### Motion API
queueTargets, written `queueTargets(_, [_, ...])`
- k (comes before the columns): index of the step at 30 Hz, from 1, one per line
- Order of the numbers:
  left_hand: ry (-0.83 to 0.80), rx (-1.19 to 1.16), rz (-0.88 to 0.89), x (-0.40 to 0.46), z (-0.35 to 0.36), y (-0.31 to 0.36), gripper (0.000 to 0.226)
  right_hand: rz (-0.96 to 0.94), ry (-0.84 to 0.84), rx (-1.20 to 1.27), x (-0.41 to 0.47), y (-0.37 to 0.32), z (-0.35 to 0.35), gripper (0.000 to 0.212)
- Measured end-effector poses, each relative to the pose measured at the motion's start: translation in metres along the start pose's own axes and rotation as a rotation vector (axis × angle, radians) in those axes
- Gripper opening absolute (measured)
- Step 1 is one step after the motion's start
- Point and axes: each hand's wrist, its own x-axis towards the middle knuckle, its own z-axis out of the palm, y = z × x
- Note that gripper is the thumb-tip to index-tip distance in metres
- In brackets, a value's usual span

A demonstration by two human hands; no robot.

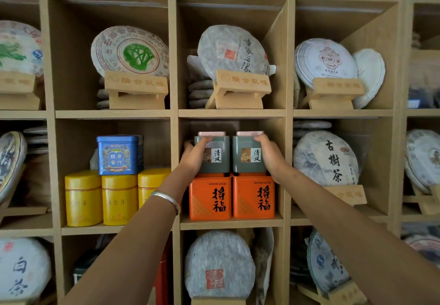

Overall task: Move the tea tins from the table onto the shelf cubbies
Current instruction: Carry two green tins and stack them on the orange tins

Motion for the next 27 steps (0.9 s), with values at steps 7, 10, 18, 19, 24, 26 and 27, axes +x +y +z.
queueTargets(7, [0.002, 0.016, 0.036, 0.0, 0.0, 0.001, 0.084, -0.016, 0.031, -0.002, 0.001, 0.001, 0.001, 0.063])
queueTargets(10, [0.001, 0.035, 0.046, -0.003, 0.001, 0.001, 0.083, -0.03, 0.05, 0.001, -0.001, 0.001, 0.002, 0.063])
queueTargets(18, [0.041, 0.108, 0.069, -0.01, 0.0, 0.004, 0.089, -0.079, 0.092, -0.028, -0.004, 0.004, 0.006, 0.058])
queueTargets(19, [0.029, 0.146, 0.077, -0.013, -0.001, 0.002, 0.089, -0.091, 0.11, -0.03, -0.006, 0.004, 0.008, 0.055])
queueTargets(24, [-0.012, 0.285, 0.187, -0.031, -0.006, -0.007, 0.089, -0.181, 0.223, -0.159, -0.022, 0.008, 0.013, 0.051])
queueTargets(26, [-0.02, 0.353, 0.254, -0.044, -0.008, -0.011, 0.086, -0.259, 0.259, -0.265, -0.031, 0.013, 0.012, 0.051])
queueTargets(27, [-0.014, 0.418, 0.301, -0.053, -0.01, -0.014, 0.086, -0.313, 0.272, -0.339, -0.038, 0.017, 0.011, 0.053])
